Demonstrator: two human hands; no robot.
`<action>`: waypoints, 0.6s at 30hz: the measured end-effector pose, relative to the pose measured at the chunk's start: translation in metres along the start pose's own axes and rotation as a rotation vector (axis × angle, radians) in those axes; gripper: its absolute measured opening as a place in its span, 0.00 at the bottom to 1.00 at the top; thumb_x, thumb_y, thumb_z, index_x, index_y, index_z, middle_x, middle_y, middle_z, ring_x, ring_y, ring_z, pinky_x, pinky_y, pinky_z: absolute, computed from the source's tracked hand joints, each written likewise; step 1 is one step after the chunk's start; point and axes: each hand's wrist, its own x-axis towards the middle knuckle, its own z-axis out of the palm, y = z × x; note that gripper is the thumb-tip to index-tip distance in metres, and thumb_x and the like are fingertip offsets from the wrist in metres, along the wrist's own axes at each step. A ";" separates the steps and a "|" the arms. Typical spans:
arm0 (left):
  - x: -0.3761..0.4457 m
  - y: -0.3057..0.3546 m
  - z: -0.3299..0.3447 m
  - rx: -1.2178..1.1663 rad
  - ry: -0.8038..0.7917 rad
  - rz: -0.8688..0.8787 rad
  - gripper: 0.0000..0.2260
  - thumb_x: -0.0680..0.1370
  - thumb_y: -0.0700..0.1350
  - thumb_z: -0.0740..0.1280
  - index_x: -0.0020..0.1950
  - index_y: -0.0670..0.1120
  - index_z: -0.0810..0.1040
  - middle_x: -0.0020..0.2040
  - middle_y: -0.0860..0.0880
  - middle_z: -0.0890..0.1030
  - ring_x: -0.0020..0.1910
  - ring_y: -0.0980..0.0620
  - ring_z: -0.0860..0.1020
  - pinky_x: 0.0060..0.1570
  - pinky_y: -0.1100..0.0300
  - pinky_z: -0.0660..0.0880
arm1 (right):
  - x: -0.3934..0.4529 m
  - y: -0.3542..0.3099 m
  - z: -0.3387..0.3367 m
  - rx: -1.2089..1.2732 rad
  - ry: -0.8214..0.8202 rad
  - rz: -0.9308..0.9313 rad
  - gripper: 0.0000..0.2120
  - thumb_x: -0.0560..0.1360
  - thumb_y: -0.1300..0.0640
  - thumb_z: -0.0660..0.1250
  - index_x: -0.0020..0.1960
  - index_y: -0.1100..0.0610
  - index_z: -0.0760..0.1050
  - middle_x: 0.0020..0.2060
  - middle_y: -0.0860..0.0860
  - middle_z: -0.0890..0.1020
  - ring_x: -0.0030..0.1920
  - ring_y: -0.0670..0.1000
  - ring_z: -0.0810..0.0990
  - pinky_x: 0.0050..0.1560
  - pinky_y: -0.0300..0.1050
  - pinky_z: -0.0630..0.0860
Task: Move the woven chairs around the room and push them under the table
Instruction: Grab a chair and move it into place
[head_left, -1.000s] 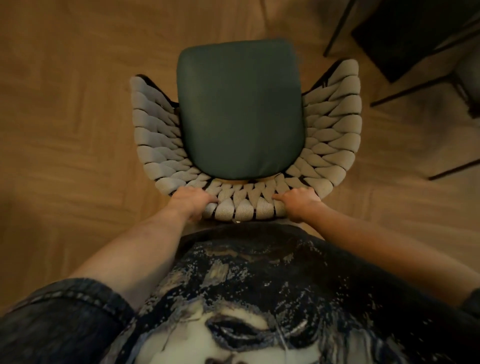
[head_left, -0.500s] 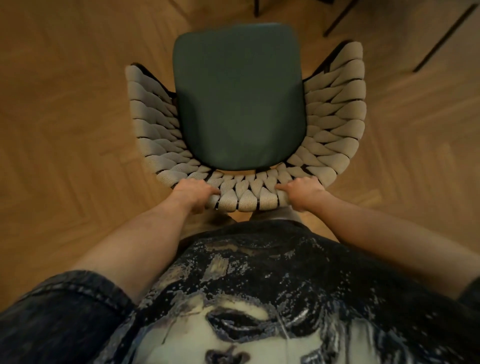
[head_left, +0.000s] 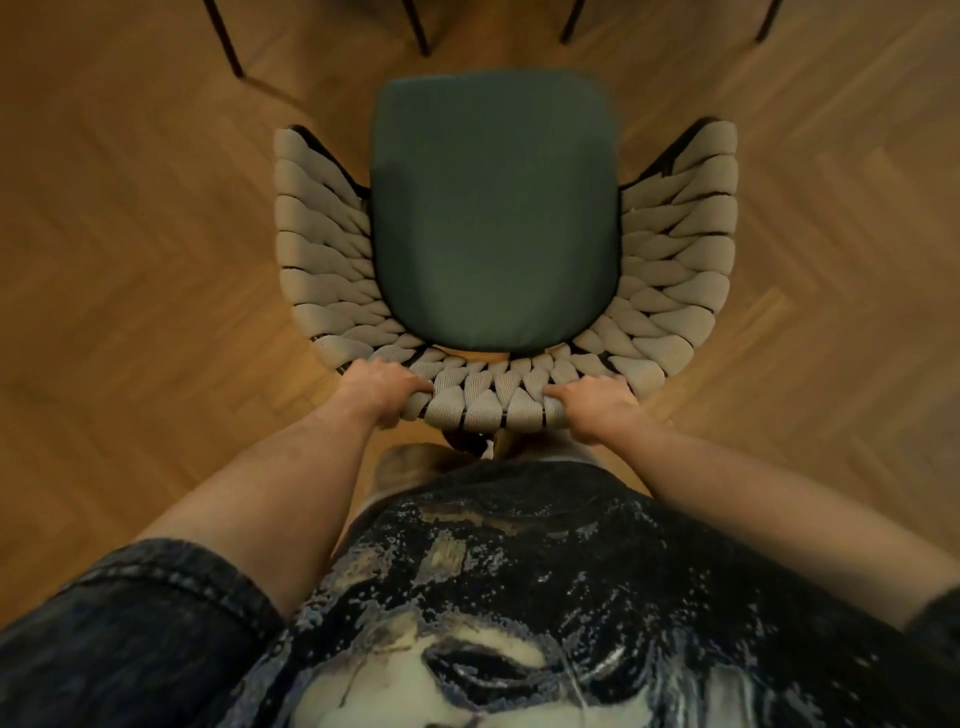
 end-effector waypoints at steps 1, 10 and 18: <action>0.001 -0.004 0.002 0.020 0.013 0.002 0.29 0.77 0.44 0.69 0.72 0.68 0.67 0.65 0.54 0.77 0.64 0.47 0.73 0.57 0.49 0.73 | -0.001 -0.004 0.004 0.028 0.002 0.003 0.29 0.81 0.60 0.61 0.77 0.40 0.62 0.66 0.53 0.78 0.67 0.58 0.75 0.68 0.61 0.67; -0.007 -0.001 0.030 -0.076 0.209 -0.104 0.30 0.73 0.48 0.72 0.74 0.55 0.68 0.75 0.46 0.68 0.77 0.42 0.59 0.78 0.44 0.52 | -0.021 -0.006 0.037 0.380 0.270 -0.020 0.34 0.70 0.61 0.70 0.75 0.48 0.69 0.65 0.50 0.78 0.68 0.54 0.73 0.73 0.51 0.66; -0.029 0.022 0.035 -1.754 0.568 -0.836 0.29 0.78 0.43 0.69 0.77 0.49 0.63 0.71 0.43 0.70 0.64 0.42 0.74 0.58 0.49 0.76 | -0.045 -0.013 0.051 1.806 0.608 0.830 0.16 0.75 0.54 0.73 0.60 0.54 0.73 0.52 0.53 0.80 0.52 0.53 0.79 0.54 0.49 0.78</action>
